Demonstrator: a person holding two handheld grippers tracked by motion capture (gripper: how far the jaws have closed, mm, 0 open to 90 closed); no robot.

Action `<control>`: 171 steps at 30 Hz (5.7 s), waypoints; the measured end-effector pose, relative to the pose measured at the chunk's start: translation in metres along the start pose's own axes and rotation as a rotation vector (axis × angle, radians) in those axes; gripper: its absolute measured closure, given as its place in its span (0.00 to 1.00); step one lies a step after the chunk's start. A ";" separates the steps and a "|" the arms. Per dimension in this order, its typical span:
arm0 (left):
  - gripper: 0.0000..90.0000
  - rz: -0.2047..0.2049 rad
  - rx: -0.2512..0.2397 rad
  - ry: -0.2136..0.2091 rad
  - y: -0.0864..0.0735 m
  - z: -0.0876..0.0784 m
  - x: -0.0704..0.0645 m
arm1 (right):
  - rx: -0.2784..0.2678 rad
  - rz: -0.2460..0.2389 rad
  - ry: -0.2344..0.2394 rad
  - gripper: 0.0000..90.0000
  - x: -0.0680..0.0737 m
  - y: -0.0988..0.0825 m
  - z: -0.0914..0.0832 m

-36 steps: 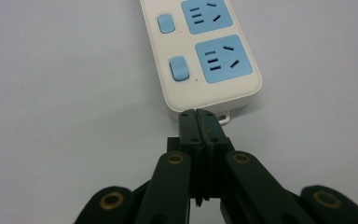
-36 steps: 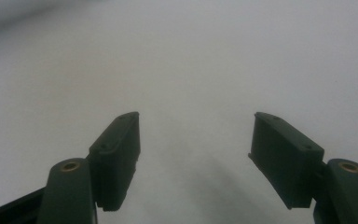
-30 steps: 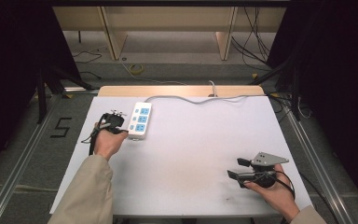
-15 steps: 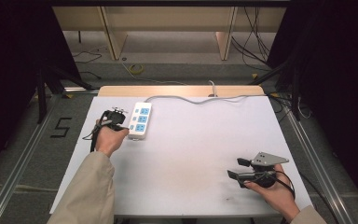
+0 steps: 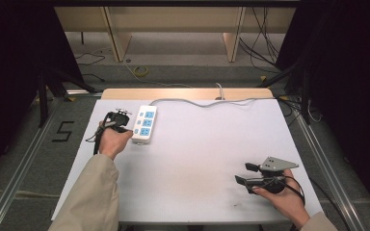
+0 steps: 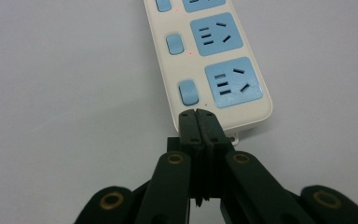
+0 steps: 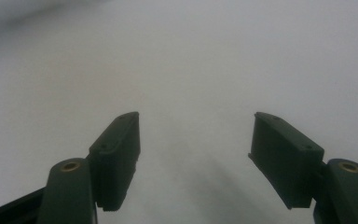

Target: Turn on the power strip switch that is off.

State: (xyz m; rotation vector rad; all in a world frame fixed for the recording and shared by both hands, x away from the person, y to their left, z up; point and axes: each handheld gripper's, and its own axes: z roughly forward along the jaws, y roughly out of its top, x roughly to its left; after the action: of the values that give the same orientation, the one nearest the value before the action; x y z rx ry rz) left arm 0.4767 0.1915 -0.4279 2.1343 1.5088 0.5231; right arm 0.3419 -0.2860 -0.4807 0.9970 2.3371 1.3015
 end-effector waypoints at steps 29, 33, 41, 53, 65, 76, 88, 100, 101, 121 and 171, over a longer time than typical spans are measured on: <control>1.00 0.001 0.027 0.017 0.013 0.006 0.006 | -0.004 -0.001 0.000 0.37 -0.001 0.000 0.000; 1.00 0.002 0.031 0.014 0.014 0.007 0.006 | -0.004 -0.001 0.000 0.37 -0.001 0.000 0.000; 1.00 0.002 0.040 0.016 0.016 0.011 0.006 | -0.002 0.000 0.000 0.37 -0.001 0.000 0.000; 1.00 0.002 0.044 0.017 0.019 0.016 0.006 | -0.002 -0.002 0.001 0.37 -0.001 0.000 0.000; 1.00 0.017 0.053 0.021 0.024 0.018 0.002 | 0.000 -0.003 0.000 0.37 -0.001 0.000 -0.001; 1.00 0.021 0.049 0.026 0.028 0.023 0.000 | -0.001 -0.003 0.001 0.37 -0.001 0.000 0.000; 1.00 0.016 0.056 0.033 0.028 0.028 0.000 | 0.002 -0.004 -0.001 0.37 -0.001 0.001 -0.001; 1.00 0.018 0.059 0.029 0.029 0.032 -0.002 | 0.000 -0.003 0.002 0.37 -0.001 0.000 0.000; 1.00 0.017 0.059 0.030 0.029 0.032 -0.002 | 0.000 -0.003 0.001 0.37 -0.001 0.000 0.000; 1.00 0.008 0.060 0.031 0.029 0.038 -0.005 | 0.001 -0.005 0.004 0.37 -0.001 0.000 0.000; 1.00 0.024 0.090 0.082 0.032 0.042 -0.012 | 0.001 -0.009 0.010 0.37 0.000 0.001 0.000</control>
State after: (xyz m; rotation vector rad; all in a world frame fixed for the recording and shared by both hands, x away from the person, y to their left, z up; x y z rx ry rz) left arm 0.5210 0.1644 -0.4444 2.2269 1.5804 0.5679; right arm 0.3419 -0.2857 -0.4800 0.9819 2.3474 1.3047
